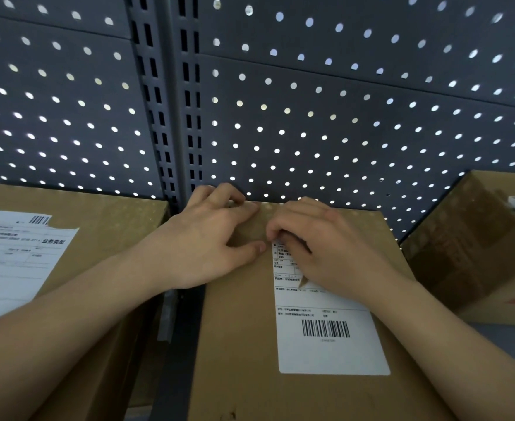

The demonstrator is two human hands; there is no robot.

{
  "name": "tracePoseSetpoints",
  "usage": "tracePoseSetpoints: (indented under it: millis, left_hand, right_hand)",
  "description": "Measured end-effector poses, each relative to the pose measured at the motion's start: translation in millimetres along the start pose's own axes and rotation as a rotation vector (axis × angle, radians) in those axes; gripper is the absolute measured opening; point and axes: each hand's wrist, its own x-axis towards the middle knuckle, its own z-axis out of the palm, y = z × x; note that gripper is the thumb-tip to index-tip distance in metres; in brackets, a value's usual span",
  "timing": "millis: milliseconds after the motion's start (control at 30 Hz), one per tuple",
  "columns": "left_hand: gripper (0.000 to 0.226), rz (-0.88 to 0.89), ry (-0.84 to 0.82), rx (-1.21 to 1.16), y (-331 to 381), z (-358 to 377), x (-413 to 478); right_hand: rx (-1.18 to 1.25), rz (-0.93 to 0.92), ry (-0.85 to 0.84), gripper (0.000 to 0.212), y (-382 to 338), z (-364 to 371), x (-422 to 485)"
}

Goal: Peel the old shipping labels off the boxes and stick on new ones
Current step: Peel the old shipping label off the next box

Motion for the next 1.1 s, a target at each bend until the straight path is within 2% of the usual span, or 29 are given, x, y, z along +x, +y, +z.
tracePoseSetpoints:
  millis: [200, 467, 700, 833, 1100]
  left_hand:
    - [0.086, 0.010, 0.002, 0.005, -0.7, 0.8, 0.2]
    - [0.085, 0.007, 0.004, -0.006, -1.1, 1.0, 1.0]
    - [0.084, 0.007, -0.003, -0.002, -1.6, 0.2, 0.6]
    - [0.085, -0.010, -0.008, -0.010, -0.4, -0.2, 0.9]
    - [0.077, -0.005, -0.004, -0.014, 0.3, -0.2, 0.4]
  right_hand:
    - [-0.008, 0.014, -0.013, 0.015, -0.2, -0.4, 2.1]
    - [-0.053, 0.020, -0.039, 0.025, -6.1, -6.0, 5.3]
    - [0.105, 0.205, -0.099, 0.037, -13.4, -12.2, 3.9]
    - [0.207, 0.283, -0.066, 0.033, -10.2, -14.1, 1.4]
    - [0.051, 0.218, -0.125, 0.022, -14.2, -14.1, 5.1]
